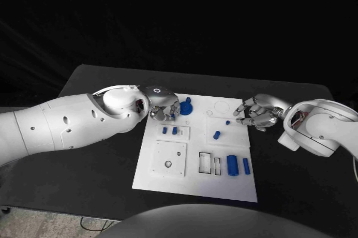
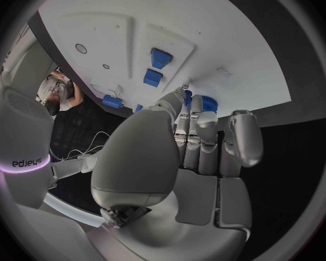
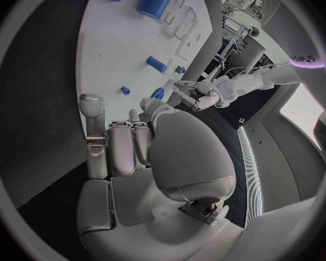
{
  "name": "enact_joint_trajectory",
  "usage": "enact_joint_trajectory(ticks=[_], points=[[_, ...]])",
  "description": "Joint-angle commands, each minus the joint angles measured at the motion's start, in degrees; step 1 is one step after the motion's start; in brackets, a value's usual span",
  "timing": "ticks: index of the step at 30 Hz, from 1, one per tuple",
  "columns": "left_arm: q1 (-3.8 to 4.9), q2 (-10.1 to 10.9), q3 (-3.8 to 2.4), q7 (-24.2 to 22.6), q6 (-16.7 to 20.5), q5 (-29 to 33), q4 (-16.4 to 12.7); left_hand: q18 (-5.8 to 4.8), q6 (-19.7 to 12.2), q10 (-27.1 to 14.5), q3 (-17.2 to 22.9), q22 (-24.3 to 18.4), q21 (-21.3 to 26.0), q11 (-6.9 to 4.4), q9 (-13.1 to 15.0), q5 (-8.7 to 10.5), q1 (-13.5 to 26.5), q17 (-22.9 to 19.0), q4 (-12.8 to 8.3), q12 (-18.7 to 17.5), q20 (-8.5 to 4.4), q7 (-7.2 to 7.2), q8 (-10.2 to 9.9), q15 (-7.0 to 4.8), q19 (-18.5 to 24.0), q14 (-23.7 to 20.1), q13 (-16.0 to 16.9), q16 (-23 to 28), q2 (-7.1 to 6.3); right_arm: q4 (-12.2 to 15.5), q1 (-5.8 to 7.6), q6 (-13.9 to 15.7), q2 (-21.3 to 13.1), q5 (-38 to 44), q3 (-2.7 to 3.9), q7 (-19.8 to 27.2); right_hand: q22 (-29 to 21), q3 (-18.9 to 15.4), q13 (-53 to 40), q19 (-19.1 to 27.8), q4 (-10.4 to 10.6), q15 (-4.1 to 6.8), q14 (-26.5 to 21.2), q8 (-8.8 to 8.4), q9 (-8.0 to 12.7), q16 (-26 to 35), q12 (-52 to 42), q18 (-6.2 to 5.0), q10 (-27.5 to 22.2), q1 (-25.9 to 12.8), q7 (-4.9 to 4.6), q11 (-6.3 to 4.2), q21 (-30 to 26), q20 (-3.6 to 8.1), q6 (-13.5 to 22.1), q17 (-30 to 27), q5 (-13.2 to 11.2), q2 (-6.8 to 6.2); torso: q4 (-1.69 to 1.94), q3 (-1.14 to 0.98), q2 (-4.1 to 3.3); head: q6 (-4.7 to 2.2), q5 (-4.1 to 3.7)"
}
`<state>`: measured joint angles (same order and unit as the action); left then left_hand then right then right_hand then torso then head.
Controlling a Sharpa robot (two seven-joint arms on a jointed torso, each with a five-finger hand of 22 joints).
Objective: Assemble the parts on the task board
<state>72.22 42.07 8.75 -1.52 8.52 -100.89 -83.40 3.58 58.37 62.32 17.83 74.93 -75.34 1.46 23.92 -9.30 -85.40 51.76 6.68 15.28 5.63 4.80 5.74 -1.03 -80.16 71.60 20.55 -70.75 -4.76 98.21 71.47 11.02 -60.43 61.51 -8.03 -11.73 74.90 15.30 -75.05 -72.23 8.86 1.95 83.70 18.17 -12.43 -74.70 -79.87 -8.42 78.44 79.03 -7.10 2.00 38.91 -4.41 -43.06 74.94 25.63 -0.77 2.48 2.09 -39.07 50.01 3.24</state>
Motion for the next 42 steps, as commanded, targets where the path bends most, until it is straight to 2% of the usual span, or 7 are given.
enact_joint_trajectory(ticks=[1,11,21,27,42], points=[[-0.24,-0.3,-0.01,0.4,-0.5,-0.1,0.1,-0.10,0.1,0.4,-0.1,10.4,0.0,-0.02,-0.1,0.17,0.1,-0.1,0.4,-0.2,0.08,-0.15,-0.2,-0.05,0.2,-0.3,0.0,0.2,-0.40,0.0,-0.05,-0.7,-0.1,0.0,0.00,0.1,1.5,0.3,-5.0,0.4,0.1,-0.21,-0.3,0.33,0.0,0.3,0.3,-0.47,-0.5,0.3,-0.43,-0.03,-0.4,-0.03,0.0,0.7,0.2,-0.29,-0.09,0.00,-0.04,-0.01,-0.07],[-0.60,-0.6,-0.01,1.0,-1.8,-0.3,0.4,-0.06,0.1,0.5,-0.1,10.4,0.2,-0.04,-0.1,0.18,0.1,-0.4,0.3,-0.3,0.08,-0.17,-0.2,-0.06,0.3,-0.4,0.0,0.3,-0.51,0.1,-0.06,-0.8,-0.2,-0.1,0.00,0.0,1.5,0.3,-4.9,0.5,0.0,-0.21,-0.4,0.32,0.1,0.4,0.4,-0.48,-0.6,0.3,-0.45,-0.02,-0.4,-0.04,0.0,0.7,0.2,-0.29,0.08,0.00,0.00,-0.01,-0.27],[-1.05,-0.6,0.01,1.5,-2.5,-0.4,0.8,-0.04,0.1,0.4,-0.1,10.3,0.3,-0.08,-0.2,0.10,0.0,-0.6,0.2,-0.5,0.09,-0.23,-0.3,-0.10,0.4,-0.5,-0.1,0.4,-0.59,-0.1,-0.09,-1.0,-0.1,-0.1,0.00,-0.1,1.5,0.4,-4.7,0.5,0.0,-0.22,-0.4,0.31,0.1,0.5,0.5,-0.50,-0.7,0.4,-0.47,-0.01,-0.6,-0.05,0.0,0.6,0.2,-0.26,0.07,0.07,0.01,-0.01,-0.23],[-1.19,-0.5,0.03,1.6,-3.0,-0.4,0.9,-0.01,0.1,0.3,0.0,10.3,0.4,-0.09,-0.3,-0.08,-0.2,-0.8,0.1,-0.7,0.09,-0.24,-0.4,-0.12,0.5,-0.6,-0.2,0.5,-0.62,-0.1,-0.14,-1.2,-0.1,-0.3,0.00,-0.1,1.4,0.6,-4.6,0.6,-0.1,-0.23,-0.4,0.31,0.1,0.5,0.6,-0.51,-0.8,0.4,-0.48,0.01,-0.7,-0.06,0.0,0.6,0.3,-0.20,0.08,0.03,0.01,-0.01,-0.12],[-1.40,-0.9,0.13,1.2,-2.0,-0.3,1.3,0.01,-0.2,0.1,0.0,10.3,0.6,-0.04,-0.5,-0.08,-0.1,-1.0,0.2,-1.1,0.09,-0.23,-0.6,-0.11,0.5,-0.8,-0.3,0.7,-0.63,-0.1,-0.22,-1.4,-0.1,-0.3,0.00,-0.1,1.4,0.8,-4.5,0.6,-0.2,-0.24,-0.5,0.33,0.1,0.6,0.8,-0.53,-0.9,0.5,-0.49,0.02,-0.9,-0.07,0.1,0.5,0.3,-0.14,0.03,0.02,0.01,-0.01,0.01]])
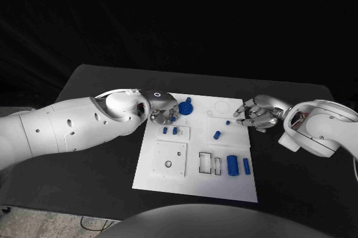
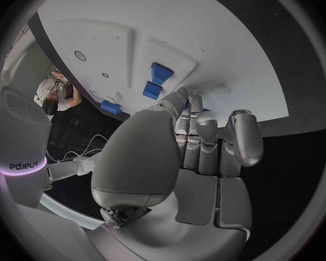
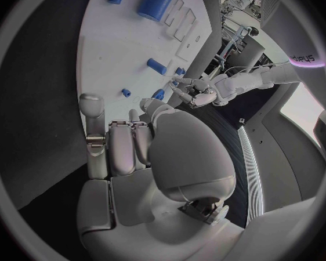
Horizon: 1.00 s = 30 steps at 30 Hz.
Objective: Assemble the parts on the task board
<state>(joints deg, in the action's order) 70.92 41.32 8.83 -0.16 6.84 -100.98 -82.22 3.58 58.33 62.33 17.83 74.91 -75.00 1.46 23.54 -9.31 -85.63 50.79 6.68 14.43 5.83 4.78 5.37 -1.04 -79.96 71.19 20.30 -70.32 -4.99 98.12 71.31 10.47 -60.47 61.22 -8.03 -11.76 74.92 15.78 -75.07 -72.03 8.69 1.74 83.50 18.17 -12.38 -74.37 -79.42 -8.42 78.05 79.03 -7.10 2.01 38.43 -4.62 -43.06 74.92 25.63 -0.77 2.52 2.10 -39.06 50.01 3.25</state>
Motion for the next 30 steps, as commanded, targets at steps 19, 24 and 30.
enact_joint_trajectory(ticks=[19,24,30], points=[[-0.20,-0.1,0.09,1.3,0.5,-0.3,1.5,0.08,-6.1,0.4,0.1,10.2,0.7,-0.24,-2.0,0.21,0.5,-1.1,0.6,-1.6,-0.08,-1.48,-1.9,-0.28,0.5,-0.8,-0.4,0.6,-1.21,0.1,-0.07,-1.0,-0.1,0.0,0.00,-0.1,1.3,0.4,-3.8,0.6,-0.1,-0.05,-0.4,0.38,0.1,0.5,1.0,-0.59,-1.3,0.6,-0.52,0.03,-0.8,0.12,0.0,0.3,0.3,-0.18,0.05,0.01,-0.01,-0.01,0.06],[-0.21,0.0,0.09,1.3,1.3,-0.3,1.6,0.10,-7.0,0.6,0.1,10.2,0.8,-0.25,-2.3,0.20,0.5,-1.3,0.6,-1.8,-0.08,-1.85,-1.8,-0.28,0.6,-0.8,-0.4,0.7,-1.29,0.1,-0.07,-1.1,-0.1,0.0,0.00,-0.1,1.3,0.4,-3.6,0.6,-0.1,-0.06,-0.4,0.42,0.1,0.6,1.2,-0.59,-1.5,0.6,-0.52,0.04,-0.9,0.11,0.0,0.2,0.2,-0.20,0.04,0.01,-0.03,-0.01,0.12],[-0.21,0.7,0.09,1.3,3.5,-0.3,1.6,0.29,-7.1,0.7,0.2,9.9,1.7,-0.34,-2.3,0.16,0.3,-2.8,0.5,-1.8,-0.08,-2.09,-1.7,-0.31,1.1,-1.7,-0.4,1.5,-1.38,0.2,-0.07,-0.6,-0.2,0.1,0.00,-0.2,1.2,0.5,-3.1,0.7,-0.2,-0.10,-0.5,0.51,0.1,0.8,1.8,-0.64,-2.1,0.5,-0.54,0.08,-1.3,0.09,-0.2,0.0,0.2,-0.30,-0.01,0.02,-0.01,-0.01,0.17]])
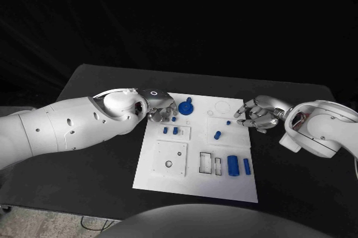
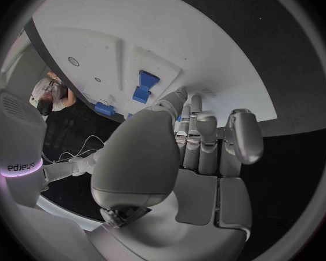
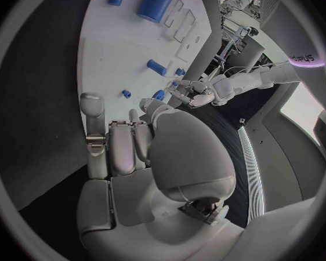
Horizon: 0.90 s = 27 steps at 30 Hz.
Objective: Assemble the parts on the task board
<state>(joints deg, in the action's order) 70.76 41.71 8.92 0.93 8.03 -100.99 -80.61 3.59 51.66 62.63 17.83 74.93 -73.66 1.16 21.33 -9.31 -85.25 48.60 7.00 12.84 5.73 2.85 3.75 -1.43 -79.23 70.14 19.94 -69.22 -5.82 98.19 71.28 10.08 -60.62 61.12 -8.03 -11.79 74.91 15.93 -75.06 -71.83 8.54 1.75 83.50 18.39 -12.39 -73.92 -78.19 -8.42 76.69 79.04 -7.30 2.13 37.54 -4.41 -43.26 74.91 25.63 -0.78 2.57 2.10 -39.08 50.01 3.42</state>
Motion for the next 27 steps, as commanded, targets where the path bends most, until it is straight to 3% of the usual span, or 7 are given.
enact_joint_trajectory(ticks=[1,6,11,18,20,24,27], points=[[-0.04,0.6,-0.01,0.2,2.8,-0.3,-0.1,0.36,-0.3,0.5,0.2,9.8,0.7,-0.08,-0.1,0.17,-0.1,-1.2,0.1,-0.2,0.02,-0.19,0.1,0.05,0.6,-1.0,0.0,0.8,-0.61,0.2,-0.04,0.0,-0.1,0.3,0.00,-0.2,1.3,0.4,-2.7,0.5,-0.1,-0.12,-0.5,0.33,0.1,0.3,1.0,-0.64,-1.1,0.5,-0.34,-0.01,-0.4,-0.13,0.0,0.1,0.2,-0.35,-0.08,0.01,0.01,-0.01,-0.09],[-0.01,4.8,-0.38,0.3,6.4,0.6,-3.0,1.02,1.4,0.8,0.5,8.8,4.2,-0.62,0.2,1.66,-0.4,-8.9,0.2,-0.2,0.07,-0.18,1.1,-0.50,3.0,-5.9,0.6,6.4,-1.14,1.4,0.65,1.8,-0.4,1.8,0.03,0.0,2.9,1.7,7.4,-2.0,-1.0,-0.20,1.1,1.50,-0.2,-2.2,12.4,0.07,-10.6,1.1,-0.30,0.23,4.1,-0.14,-1.5,2.1,0.6,-1.57,-0.79,0.23,-0.14,-0.01,0.15],[0.30,9.0,-1.00,-6.4,12.0,7.4,-4.5,2.43,2.1,-5.2,1.3,6.7,12.0,-0.07,0.0,2.66,-0.6,-14.5,0.5,-1.7,0.03,0.06,1.5,-0.13,8.7,-11.5,1.5,12.5,-2.75,3.1,2.84,2.9,-1.3,4.5,0.06,-0.1,3.7,4.1,23.1,-2.4,-3.4,0.09,-0.2,3.53,-1.4,1.1,31.5,0.11,-26.4,2.8,0.03,-0.04,4.7,0.12,-2.7,-1.2,6.0,-4.10,-0.47,0.55,0.27,-0.01,-1.19],[0.53,12.4,-1.18,-22.0,18.0,25.5,-5.3,5.33,-1.5,-23.8,-3.1,-0.2,41.0,-0.87,0.9,1.22,0.8,-13.9,5.5,5.9,2.02,-0.82,3.4,2.54,33.4,-24.8,9.8,16.1,-2.90,4.3,5.55,2.5,-0.1,14.8,0.13,-1.3,3.3,5.4,27.7,1.3,-6.8,-0.16,-3.6,6.49,-3.8,6.2,37.7,-0.51,-33.5,3.3,1.92,0.90,0.0,0.24,-0.7,-6.0,7.4,-6.60,0.21,1.23,1.25,-0.01,-1.96],[0.54,12.6,-1.16,-24.9,17.9,30.3,-5.5,5.04,-2.4,-27.0,-4.7,-0.6,42.8,-0.77,1.2,0.38,0.7,-13.6,6.8,7.9,2.40,-0.77,3.9,2.90,35.5,-27.9,11.3,16.8,-2.72,4.0,5.76,1.7,0.7,18.0,0.14,-1.8,3.1,5.8,28.8,2.2,-7.2,-0.23,-4.4,6.93,-4.2,7.1,39.1,-0.66,-35.4,2.9,2.43,1.62,-0.8,0.18,-0.3,-6.8,5.4,-6.96,0.46,1.47,1.59,-0.01,-2.23],[0.55,12.5,-0.88,-30.2,15.6,44.0,-5.8,4.19,-4.2,-33.4,-9.7,-2.3,48.4,-0.06,1.7,-2.47,1.1,-13.4,9.3,13.3,3.30,-0.07,5.5,3.26,41.7,-35.1,14.1,19.3,-1.14,2.7,5.48,-0.8,2.7,25.5,0.14,-2.7,2.7,9.3,32.8,3.9,-7.6,-1.00,-5.8,7.69,-5.1,8.6,43.4,-0.79,-39.3,1.0,2.99,3.10,-2.0,-0.45,1.0,-8.6,-4.1,-8.38,0.90,1.81,2.29,-0.01,-2.36],[0.54,12.1,-0.52,-33.4,11.3,58.7,-6.2,3.46,-7.4,-38.4,-13.5,-5.1,54.1,3.44,1.7,-3.48,2.7,-13.7,9.2,19.9,4.73,1.11,6.3,4.96,45.8,-42.3,16.5,22.0,1.58,1.5,4.31,-1.4,4.0,30.5,0.14,-2.4,2.5,9.4,35.8,3.4,-6.0,-1.31,-5.7,7.70,-5.3,8.5,45.4,-0.86,-39.7,-2.2,3.39,3.18,-1.7,-1.00,0.7,-9.3,-5.9,-9.74,1.41,2.16,3.07,-0.01,-2.77]])
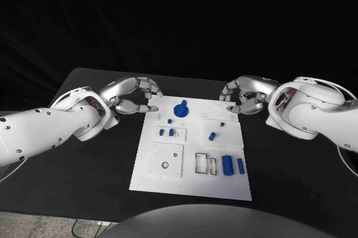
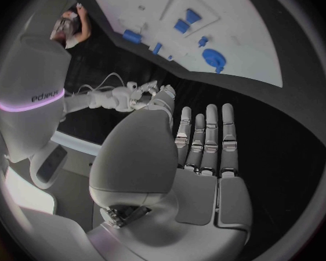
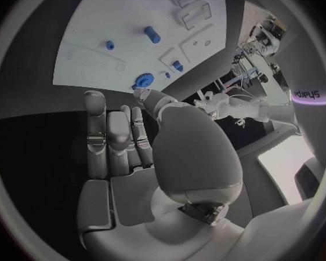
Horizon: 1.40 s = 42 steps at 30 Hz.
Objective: Assemble the parts on the task board
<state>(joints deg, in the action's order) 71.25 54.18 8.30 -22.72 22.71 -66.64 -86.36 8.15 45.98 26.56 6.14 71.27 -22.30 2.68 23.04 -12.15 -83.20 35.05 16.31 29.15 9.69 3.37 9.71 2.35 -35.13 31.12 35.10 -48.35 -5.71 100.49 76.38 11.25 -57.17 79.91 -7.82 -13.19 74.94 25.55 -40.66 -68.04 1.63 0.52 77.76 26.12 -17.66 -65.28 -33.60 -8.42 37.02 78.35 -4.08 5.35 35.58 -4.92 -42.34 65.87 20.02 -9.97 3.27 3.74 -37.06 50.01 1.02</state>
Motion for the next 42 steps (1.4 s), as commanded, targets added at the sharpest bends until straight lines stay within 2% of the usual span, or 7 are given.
enact_joint_trajectory(ticks=[1,3,6,14,25,28,42], points=[[0.04,-0.7,0.37,-10.9,-5.6,32.0,-0.6,-1.07,-2.8,-3.6,-3.0,-2.2,4.0,2.89,0.0,-1.58,0.9,-0.1,-0.1,6.1,1.17,0.73,0.6,2.01,1.9,-4.4,2.3,1.3,2.07,-1.6,-1.55,-2.3,1.0,13.6,-0.07,-0.7,2.5,-0.3,2.1,-0.8,1.2,-0.04,0.3,-0.40,0.2,-0.3,1.1,-0.81,0.0,-1.9,0.17,-0.10,0.7,-0.55,-0.2,-0.2,0.0,-0.78,1.01,0.68,1.40,-0.01,-0.59],[0.03,-1.1,0.76,-12.2,-8.2,40.9,-1.0,-0.90,-3.8,-4.5,-4.7,-2.9,5.0,4.08,0.0,-4.42,1.5,-0.1,0.1,8.6,1.45,0.98,0.9,2.90,1.9,-5.3,3.1,1.5,2.76,-2.6,-2.57,-2.0,1.7,15.7,-0.07,-0.3,2.7,-0.3,3.7,-1.7,1.4,-0.03,0.8,-1.41,0.6,-0.9,2.0,-0.68,0.4,-2.2,0.27,-0.10,1.6,-0.55,-0.3,0.0,0.7,-1.14,1.50,0.87,1.87,-0.01,-1.17],[-0.04,-1.5,1.36,-13.9,-11.2,50.7,-1.5,-0.47,-6.0,-7.4,-8.5,-4.1,7.3,5.23,0.0,-5.51,2.3,-1.3,0.2,12.9,2.06,1.47,2.0,4.18,2.3,-7.1,3.5,2.5,4.78,-4.7,-4.20,-1.0,2.9,18.6,-0.06,0.5,3.3,-0.1,9.1,-4.0,1.5,0.08,2.1,-5.14,2.1,-1.9,5.8,-0.13,1.4,-1.9,0.07,0.21,3.8,-0.55,-1.8,0.1,1.8,-1.78,1.93,1.06,2.63,-0.01,-1.78],[-0.22,-2.2,2.70,-16.4,-13.7,58.0,-2.2,0.03,-6.9,-9.2,-10.8,-4.8,8.8,5.45,0.0,-6.55,2.2,-2.3,0.2,15.1,2.42,1.30,3.5,4.36,2.4,-8.2,2.3,3.0,7.36,-9.3,-8.11,2.3,5.0,21.3,-0.02,3.0,4.2,0.0,17.2,-7.3,1.5,0.30,4.2,-9.80,4.0,-3.3,10.6,0.45,5.8,-1.3,-0.12,0.28,7.4,-0.25,-5.7,0.5,3.0,-1.61,3.10,1.31,4.29,-0.01,-2.49],[-0.41,-2.9,3.46,-16.6,-14.7,58.6,-1.5,0.37,-7.6,-10.1,-12.0,-5.1,9.7,5.51,-0.3,-7.80,0.5,-3.1,0.1,16.1,2.89,1.97,4.5,4.61,2.1,-8.4,0.5,3.2,9.03,-14.6,-10.58,3.7,7.2,19.5,0.00,5.3,4.2,-0.8,20.3,-7.9,2.3,0.16,4.6,-11.88,4.6,-3.6,11.6,0.56,8.5,-1.7,-0.70,0.21,7.3,-0.34,-7.5,0.4,-0.4,-1.04,3.13,1.12,5.02,-0.01,-3.10],[-0.47,-3.2,3.51,-16.6,-14.9,58.6,-1.4,0.44,-7.9,-10.2,-12.1,-5.1,9.9,5.54,-0.3,-8.13,0.1,-3.3,0.1,16.3,2.99,2.03,4.6,4.65,1.9,-8.3,0.2,3.2,9.30,-15.7,-11.11,3.8,7.6,19.3,0.01,5.6,4.3,-0.8,20.9,-8.0,2.3,0.09,4.6,-12.00,4.6,-3.7,11.7,0.59,9.1,-1.6,-0.81,0.21,7.3,-0.39,-8.3,0.4,-0.8,-0.91,2.94,1.15,4.91,-0.01,-3.18],[-0.55,-4.1,3.56,-16.1,-15.6,58.6,-0.7,0.57,-8.4,-10.4,-12.6,-5.2,10.2,5.62,-0.6,-8.70,-0.7,-3.7,0.1,16.7,3.24,2.35,4.9,4.81,1.7,-8.2,-0.8,3.3,9.81,-19.8,-12.99,3.0,9.4,15.8,0.02,7.1,4.4,-1.8,23.1,-8.5,3.0,-0.31,4.8,-12.85,4.3,-4.2,12.1,0.71,12.2,-2.0,-1.38,-0.09,7.2,-0.67,-10.5,0.5,-4.8,-0.46,3.28,1.47,5.23,-0.01,-3.36]])
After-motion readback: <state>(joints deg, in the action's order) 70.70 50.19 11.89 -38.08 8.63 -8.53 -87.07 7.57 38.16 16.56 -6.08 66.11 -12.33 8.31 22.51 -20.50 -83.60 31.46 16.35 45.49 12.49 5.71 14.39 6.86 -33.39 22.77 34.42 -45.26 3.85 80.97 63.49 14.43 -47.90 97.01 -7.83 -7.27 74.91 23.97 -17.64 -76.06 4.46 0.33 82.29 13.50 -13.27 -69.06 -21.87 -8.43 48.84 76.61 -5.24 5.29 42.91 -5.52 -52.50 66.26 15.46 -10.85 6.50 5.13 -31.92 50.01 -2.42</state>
